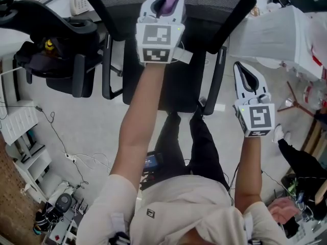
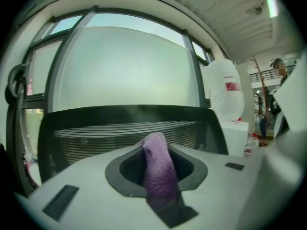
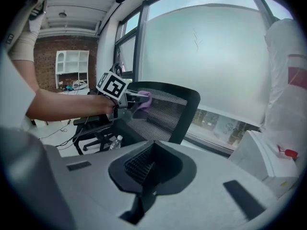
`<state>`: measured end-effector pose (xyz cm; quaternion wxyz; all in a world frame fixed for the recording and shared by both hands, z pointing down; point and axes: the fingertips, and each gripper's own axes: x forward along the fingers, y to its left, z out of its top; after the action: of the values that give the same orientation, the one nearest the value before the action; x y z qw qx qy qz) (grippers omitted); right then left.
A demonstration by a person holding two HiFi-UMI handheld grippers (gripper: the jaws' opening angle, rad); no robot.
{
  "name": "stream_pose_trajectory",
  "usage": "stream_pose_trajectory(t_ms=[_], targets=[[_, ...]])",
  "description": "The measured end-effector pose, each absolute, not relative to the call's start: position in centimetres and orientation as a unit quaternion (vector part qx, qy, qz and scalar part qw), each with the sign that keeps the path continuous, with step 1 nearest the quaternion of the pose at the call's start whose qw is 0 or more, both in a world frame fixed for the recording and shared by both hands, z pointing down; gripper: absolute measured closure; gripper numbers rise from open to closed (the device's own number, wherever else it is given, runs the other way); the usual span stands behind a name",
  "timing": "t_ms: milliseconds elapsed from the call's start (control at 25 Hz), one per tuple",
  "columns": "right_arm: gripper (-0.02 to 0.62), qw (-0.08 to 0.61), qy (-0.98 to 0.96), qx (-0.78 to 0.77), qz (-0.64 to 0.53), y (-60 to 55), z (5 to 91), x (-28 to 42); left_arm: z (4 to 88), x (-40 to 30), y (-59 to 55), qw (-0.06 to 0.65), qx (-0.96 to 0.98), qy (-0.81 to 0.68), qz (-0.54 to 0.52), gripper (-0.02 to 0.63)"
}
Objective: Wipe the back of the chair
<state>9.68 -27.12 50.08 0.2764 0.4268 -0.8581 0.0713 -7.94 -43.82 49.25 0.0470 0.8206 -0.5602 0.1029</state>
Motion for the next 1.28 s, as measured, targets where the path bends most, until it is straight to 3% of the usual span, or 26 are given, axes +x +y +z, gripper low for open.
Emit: stream_pose_trajectory(t_ms=[280,520,880,1280], targets=[[0.6,0.283,-0.869,0.401,0.067,-27.3,50.9,5.4,50.4,-27.3,-43.4,0.073,0.717,-0.684,0.117,0.503],[0.6,0.285,-0.873,0.392,0.06,-27.6,50.6,3.6,50.3,-28.7,-43.2,0.069,0.714,-0.686,0.12,0.503],[0.6,0.285,-0.864,0.409,0.069,-27.7,50.9,6.1,50.7,-21.3,-44.4,0.079,0.752,-0.646,0.109,0.503],[0.6,0.282,-0.849,0.44,0.085,-27.0,51.5,11.8,49.8,5.1,-41.6,0.052,0.886,-0.45,0.097,0.503]])
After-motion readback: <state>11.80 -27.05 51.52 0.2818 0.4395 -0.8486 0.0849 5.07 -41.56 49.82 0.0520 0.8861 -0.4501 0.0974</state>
